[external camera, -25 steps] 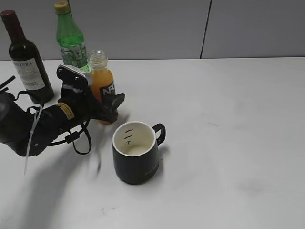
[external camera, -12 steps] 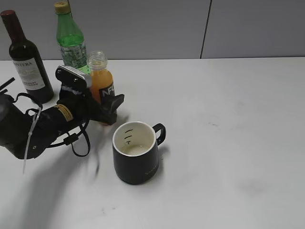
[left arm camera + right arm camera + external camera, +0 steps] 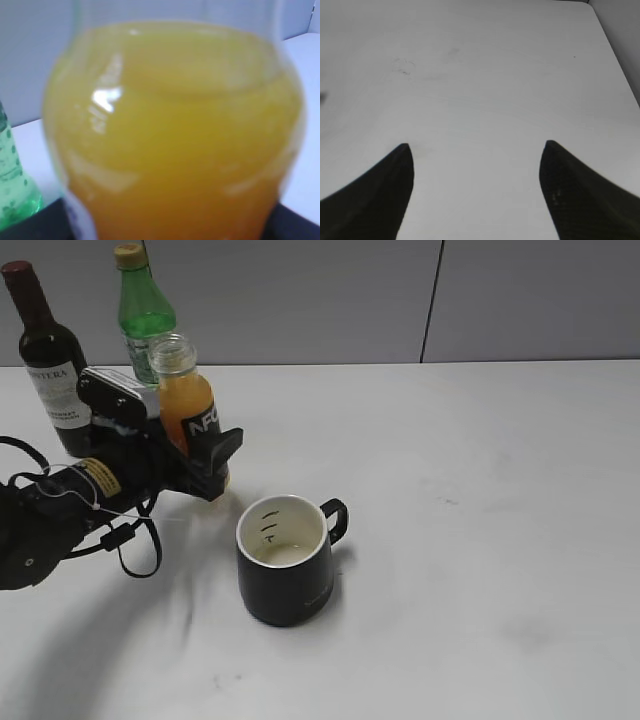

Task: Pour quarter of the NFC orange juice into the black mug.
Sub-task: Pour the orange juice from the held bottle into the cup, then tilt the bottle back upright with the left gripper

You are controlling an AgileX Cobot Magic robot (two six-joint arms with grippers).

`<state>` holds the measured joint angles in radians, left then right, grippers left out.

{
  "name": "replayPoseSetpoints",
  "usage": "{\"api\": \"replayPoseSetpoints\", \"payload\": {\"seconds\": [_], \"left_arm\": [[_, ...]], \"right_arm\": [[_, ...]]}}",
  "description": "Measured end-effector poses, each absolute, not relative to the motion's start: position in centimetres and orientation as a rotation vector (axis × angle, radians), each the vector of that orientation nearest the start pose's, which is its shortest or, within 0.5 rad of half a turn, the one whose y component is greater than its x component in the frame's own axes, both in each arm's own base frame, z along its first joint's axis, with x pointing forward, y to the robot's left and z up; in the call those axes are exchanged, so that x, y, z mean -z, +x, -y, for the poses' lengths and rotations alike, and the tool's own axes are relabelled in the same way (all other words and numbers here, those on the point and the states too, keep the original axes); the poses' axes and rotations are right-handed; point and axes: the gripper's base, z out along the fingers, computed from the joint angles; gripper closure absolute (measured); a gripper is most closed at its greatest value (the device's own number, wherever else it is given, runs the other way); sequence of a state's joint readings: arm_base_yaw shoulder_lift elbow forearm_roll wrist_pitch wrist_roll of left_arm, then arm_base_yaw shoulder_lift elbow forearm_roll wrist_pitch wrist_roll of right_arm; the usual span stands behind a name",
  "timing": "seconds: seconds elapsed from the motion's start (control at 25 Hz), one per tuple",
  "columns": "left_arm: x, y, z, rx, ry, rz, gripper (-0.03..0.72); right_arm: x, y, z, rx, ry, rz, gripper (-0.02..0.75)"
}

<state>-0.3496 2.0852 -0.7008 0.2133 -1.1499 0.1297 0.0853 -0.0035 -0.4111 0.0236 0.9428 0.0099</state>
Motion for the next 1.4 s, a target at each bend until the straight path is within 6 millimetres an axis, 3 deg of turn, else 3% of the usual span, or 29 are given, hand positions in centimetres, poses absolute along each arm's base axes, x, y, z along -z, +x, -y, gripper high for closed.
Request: {"api": "replayPoseSetpoints", "payload": {"seconds": [0.52, 0.88, 1.4], "left_arm": [[-11.4, 29.4, 12.6, 0.255, 0.651, -1.613, 0.218], [-11.4, 29.2, 12.8, 0.213, 0.735, -1.578, 0.218], [-11.4, 29.2, 12.8, -0.034, 0.988, -1.427, 0.218]], "right_arm": [[-26.2, 0.9, -0.2, -0.089, -0.074, -2.012, 0.143], [-26.2, 0.9, -0.2, -0.089, -0.074, -2.012, 0.143], [-26.2, 0.9, -0.2, -0.089, -0.074, -2.012, 0.143]]}}
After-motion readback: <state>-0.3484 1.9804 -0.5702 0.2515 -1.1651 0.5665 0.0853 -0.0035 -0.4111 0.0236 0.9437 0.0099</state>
